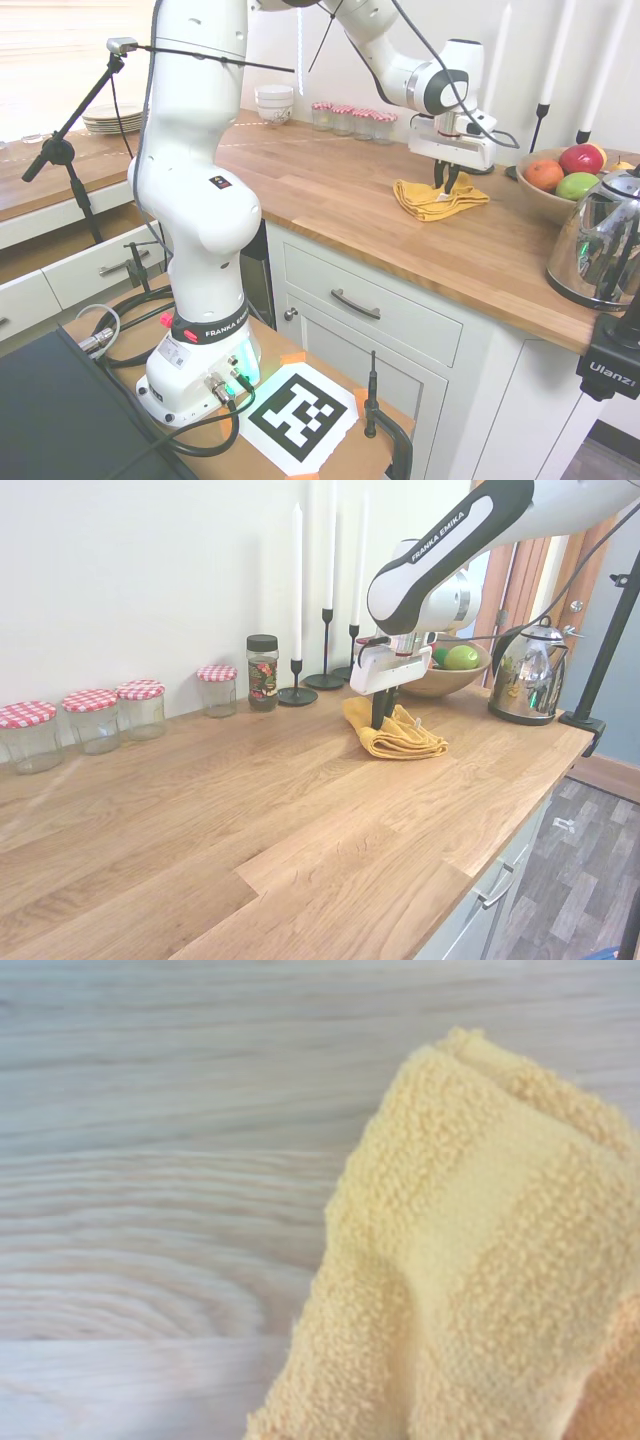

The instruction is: Wipe the counter

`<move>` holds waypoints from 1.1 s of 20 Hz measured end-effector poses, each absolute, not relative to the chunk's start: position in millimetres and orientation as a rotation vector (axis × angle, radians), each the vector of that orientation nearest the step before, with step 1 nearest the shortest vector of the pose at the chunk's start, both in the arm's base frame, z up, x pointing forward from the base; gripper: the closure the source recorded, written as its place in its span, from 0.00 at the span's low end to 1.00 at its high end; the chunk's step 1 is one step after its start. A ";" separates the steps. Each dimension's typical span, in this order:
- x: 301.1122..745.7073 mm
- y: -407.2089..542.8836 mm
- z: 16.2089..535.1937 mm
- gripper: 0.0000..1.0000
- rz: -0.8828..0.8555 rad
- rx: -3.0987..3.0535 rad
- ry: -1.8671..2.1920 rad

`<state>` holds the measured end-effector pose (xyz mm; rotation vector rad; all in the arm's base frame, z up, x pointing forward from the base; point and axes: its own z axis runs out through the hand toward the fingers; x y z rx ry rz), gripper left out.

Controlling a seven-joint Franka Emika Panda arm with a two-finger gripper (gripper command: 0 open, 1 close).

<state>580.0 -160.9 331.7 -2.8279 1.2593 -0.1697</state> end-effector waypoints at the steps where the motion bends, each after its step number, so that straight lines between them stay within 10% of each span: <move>1: 579.5 -160.9 331.5 1.00 -0.172 -2.827 1.260; 22: 585.5 66.2 332.4 1.00 -0.207 -2.970 1.067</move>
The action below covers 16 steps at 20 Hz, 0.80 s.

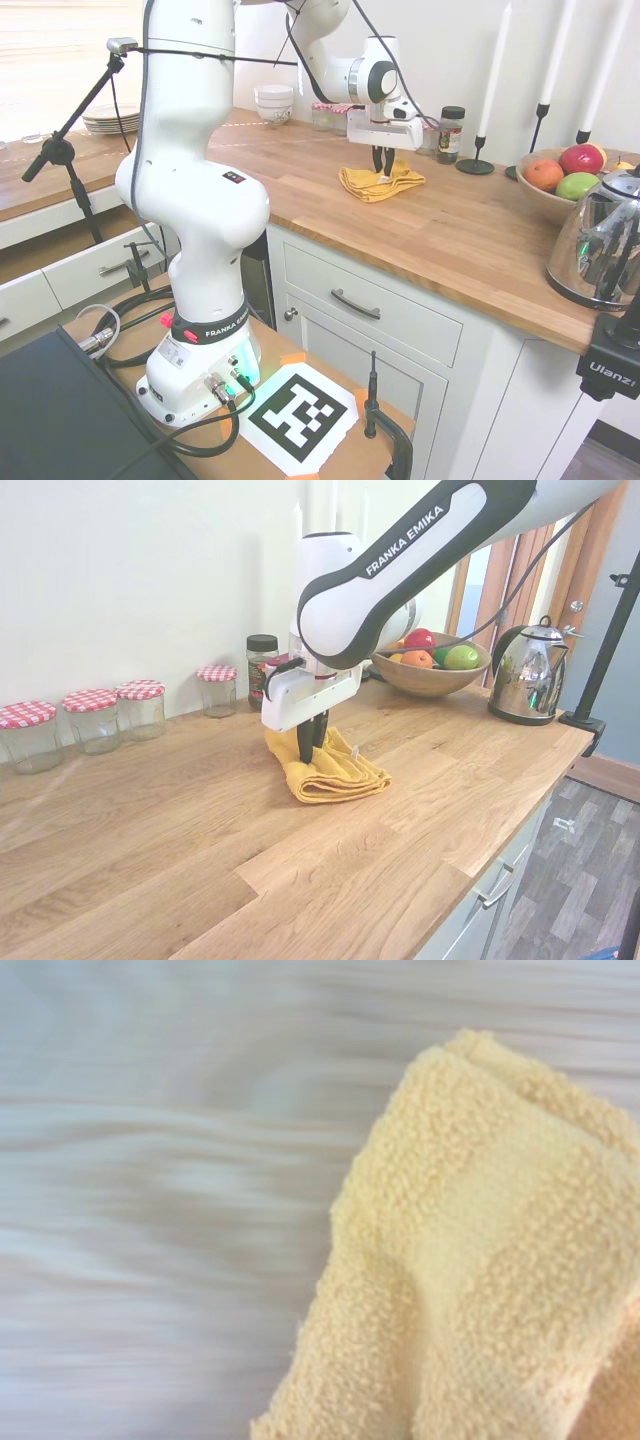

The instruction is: Wipe the counter

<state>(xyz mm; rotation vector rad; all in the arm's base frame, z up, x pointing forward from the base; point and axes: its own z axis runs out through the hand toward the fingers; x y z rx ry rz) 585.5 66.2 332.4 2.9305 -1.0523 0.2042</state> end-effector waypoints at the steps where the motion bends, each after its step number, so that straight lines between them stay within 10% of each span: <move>1: 585.2 82.7 332.5 1.00 0.201 2.931 -1.040; 16: 604.5 268.9 333.8 1.00 0.200 2.918 -0.877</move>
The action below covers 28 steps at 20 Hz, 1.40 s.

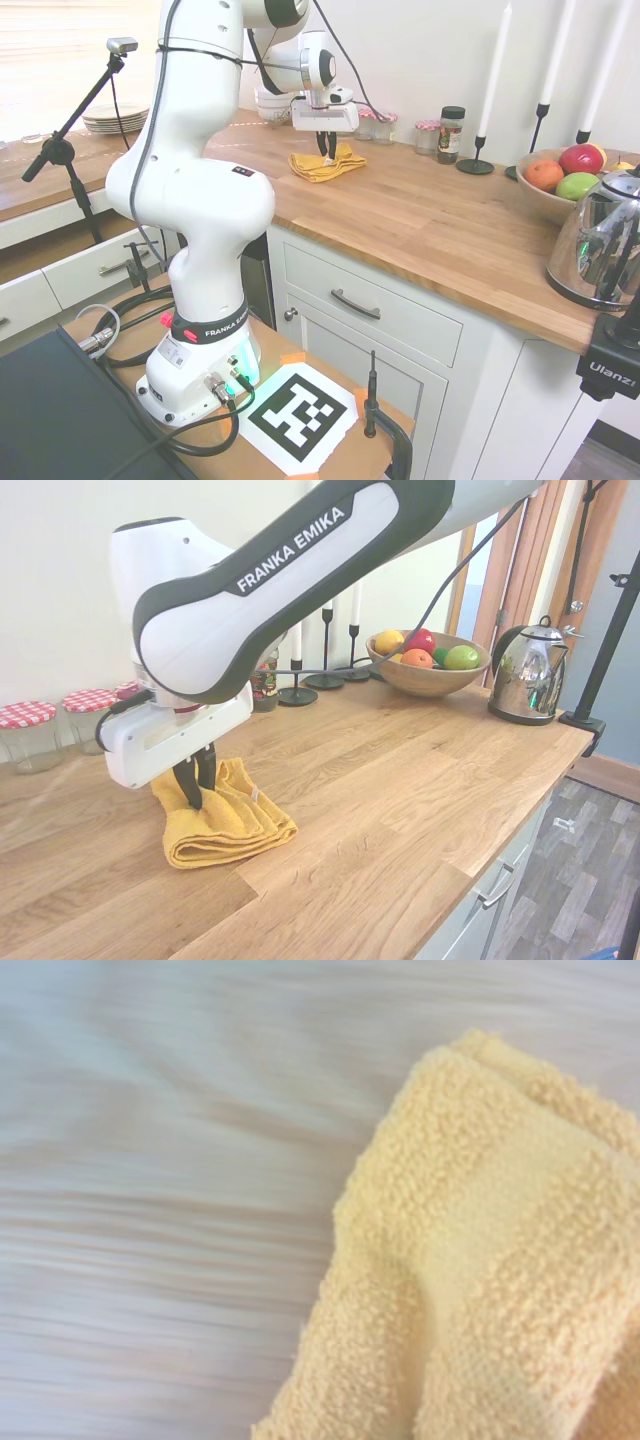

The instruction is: Wipe the counter

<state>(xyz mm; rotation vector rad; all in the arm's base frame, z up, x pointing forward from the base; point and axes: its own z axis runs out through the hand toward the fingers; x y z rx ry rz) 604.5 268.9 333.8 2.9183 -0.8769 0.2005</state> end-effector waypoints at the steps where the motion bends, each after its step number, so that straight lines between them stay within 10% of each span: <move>1: 603.3 283.0 333.5 1.00 0.208 2.913 -0.860; 11: 593.5 335.8 333.1 1.00 0.237 2.869 -0.795; 12: 593.7 335.5 333.3 0.00 0.236 2.867 -0.796; 28: 602.5 293.9 347.3 0.00 0.219 2.809 -0.832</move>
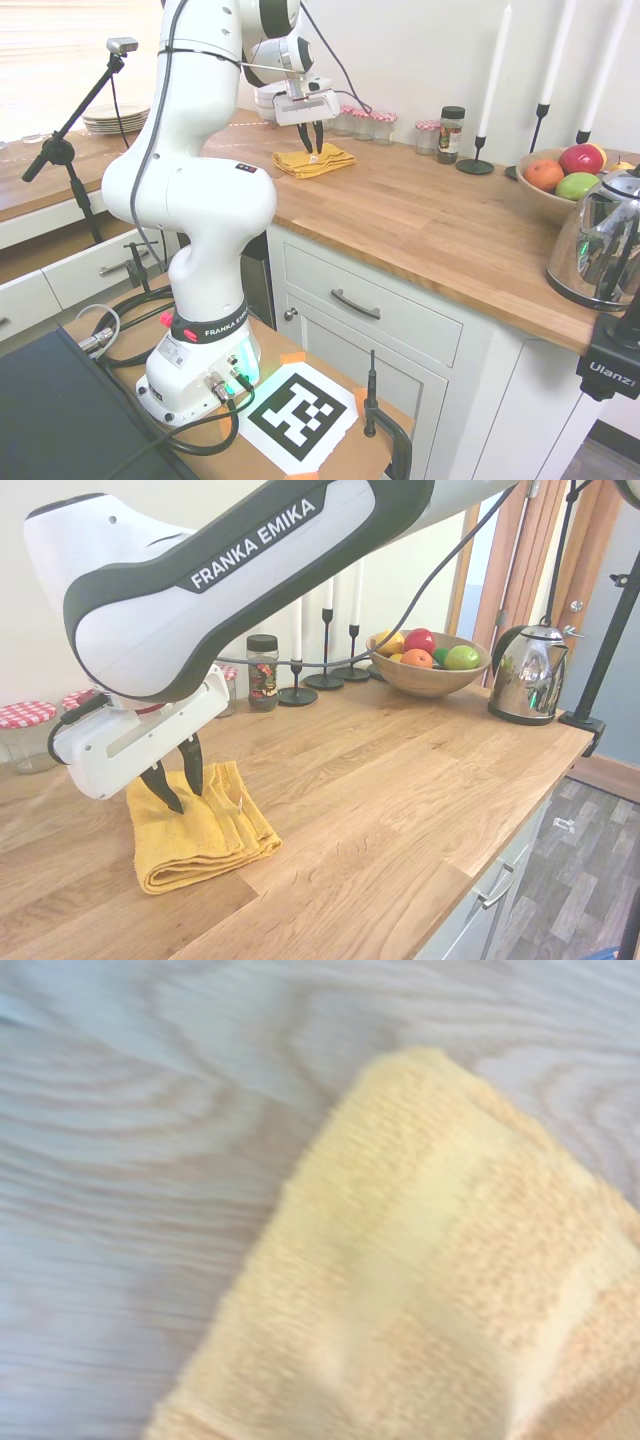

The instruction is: Wipe the counter

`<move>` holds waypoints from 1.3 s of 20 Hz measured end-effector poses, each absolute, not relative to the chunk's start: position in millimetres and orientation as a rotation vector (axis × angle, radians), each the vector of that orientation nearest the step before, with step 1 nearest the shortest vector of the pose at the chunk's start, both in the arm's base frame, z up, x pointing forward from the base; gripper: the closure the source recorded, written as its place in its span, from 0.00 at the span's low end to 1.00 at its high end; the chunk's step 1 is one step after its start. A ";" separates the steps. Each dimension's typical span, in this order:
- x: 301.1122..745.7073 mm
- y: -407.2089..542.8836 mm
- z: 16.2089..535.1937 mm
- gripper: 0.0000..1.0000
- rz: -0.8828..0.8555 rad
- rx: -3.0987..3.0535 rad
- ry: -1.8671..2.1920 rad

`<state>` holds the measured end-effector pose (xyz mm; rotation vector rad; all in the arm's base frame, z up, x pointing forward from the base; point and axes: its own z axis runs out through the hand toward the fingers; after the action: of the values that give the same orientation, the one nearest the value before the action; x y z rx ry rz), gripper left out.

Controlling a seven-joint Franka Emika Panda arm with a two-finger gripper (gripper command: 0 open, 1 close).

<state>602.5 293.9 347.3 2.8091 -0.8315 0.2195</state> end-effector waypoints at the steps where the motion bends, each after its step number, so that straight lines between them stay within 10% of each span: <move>1: 602.5 292.2 346.0 0.00 0.218 2.808 -0.832; 26: 563.2 282.3 365.9 0.00 0.289 2.855 -0.789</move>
<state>563.2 282.3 365.9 2.8555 -0.7893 0.2895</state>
